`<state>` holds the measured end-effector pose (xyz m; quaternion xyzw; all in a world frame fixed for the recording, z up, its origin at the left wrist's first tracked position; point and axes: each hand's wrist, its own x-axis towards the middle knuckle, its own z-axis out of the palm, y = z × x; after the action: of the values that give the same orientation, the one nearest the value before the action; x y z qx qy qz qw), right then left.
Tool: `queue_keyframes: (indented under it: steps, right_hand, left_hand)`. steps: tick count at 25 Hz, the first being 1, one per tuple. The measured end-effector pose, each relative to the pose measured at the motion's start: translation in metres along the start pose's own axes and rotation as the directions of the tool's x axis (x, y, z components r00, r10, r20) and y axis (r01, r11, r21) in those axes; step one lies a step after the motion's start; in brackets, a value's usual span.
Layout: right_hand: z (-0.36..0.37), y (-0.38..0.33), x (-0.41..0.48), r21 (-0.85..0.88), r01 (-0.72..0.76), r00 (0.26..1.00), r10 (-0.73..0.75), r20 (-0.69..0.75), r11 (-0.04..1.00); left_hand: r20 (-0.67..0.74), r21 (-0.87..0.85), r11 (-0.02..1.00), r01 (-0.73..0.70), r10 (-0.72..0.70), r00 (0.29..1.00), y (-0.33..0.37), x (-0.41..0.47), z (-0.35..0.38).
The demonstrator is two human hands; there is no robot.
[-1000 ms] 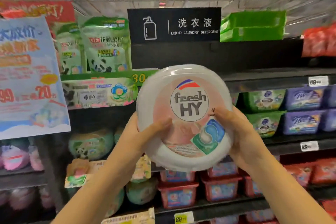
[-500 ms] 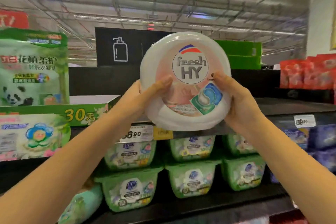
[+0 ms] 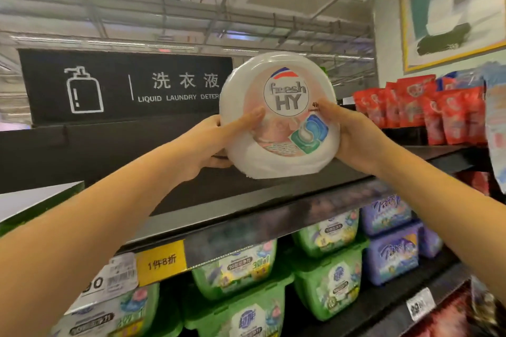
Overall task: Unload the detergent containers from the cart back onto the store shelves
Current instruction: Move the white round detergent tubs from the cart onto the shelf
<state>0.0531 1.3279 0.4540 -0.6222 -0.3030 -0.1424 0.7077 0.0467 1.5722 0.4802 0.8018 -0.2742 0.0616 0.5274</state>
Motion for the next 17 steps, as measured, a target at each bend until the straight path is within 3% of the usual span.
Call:
queue_keyframes:
  steps: [12,17]
  right_hand:
    - [-0.192,0.034,0.129,-0.394,-0.18,0.978,0.206,0.026,0.901]
    - [-0.246,0.079,0.182,-0.385,-0.223,0.958,0.274,0.082,0.896]
  left_hand:
    - [0.02,0.105,0.994,0.032,-0.034,0.999,-0.035,0.205,0.069]
    - [-0.056,0.119,0.989,0.091,-0.084,0.995,-0.081,0.278,0.095]
